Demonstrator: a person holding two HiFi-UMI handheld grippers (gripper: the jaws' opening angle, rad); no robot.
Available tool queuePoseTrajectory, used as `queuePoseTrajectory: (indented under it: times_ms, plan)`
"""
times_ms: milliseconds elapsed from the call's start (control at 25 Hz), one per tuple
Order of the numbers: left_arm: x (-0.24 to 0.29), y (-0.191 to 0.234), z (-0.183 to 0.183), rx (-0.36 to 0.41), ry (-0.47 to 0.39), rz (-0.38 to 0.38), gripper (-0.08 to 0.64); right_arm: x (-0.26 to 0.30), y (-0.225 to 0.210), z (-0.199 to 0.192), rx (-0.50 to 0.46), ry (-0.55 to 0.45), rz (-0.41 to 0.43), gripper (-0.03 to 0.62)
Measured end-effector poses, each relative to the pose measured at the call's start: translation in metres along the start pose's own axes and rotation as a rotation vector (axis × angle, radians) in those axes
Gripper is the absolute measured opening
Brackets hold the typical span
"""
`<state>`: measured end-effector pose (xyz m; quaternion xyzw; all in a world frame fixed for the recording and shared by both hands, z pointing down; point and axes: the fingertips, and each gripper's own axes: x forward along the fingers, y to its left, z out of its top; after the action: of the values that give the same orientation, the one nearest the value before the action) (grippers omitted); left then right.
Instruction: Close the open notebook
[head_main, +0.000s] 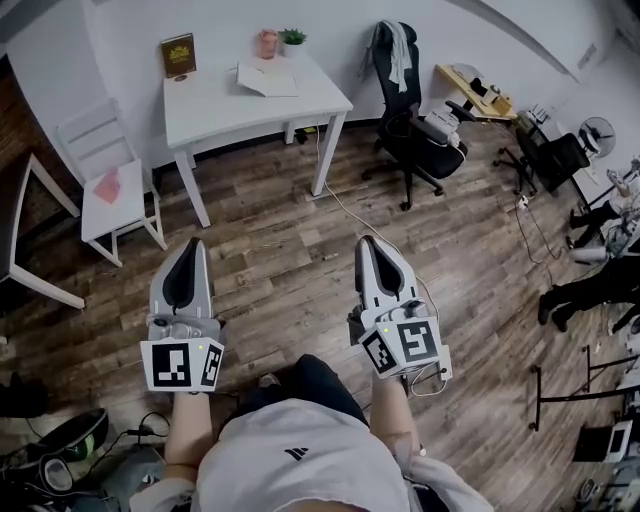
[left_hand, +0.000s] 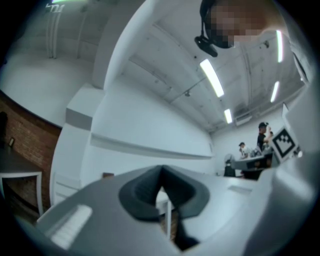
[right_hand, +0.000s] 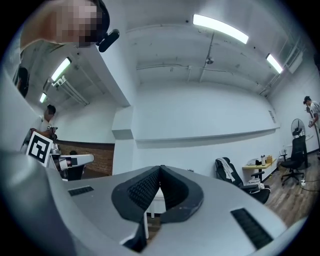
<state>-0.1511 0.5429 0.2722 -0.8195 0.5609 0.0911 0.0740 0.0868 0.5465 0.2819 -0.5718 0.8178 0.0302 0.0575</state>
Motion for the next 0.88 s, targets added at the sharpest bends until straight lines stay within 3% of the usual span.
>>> queuePoseTrajectory:
  times_ms: [400,880]
  plan:
    - [0.062,0.032,-0.026,-0.004,0.023,-0.011,0.009,0.071,-0.026,-0.023,0.020,0.028,-0.025,-0.006]
    - [0.225,0.073,-0.045,0.035,0.000,0.043,0.009,0.242,-0.112,-0.015,0.108,-0.030,0.054,-0.006]
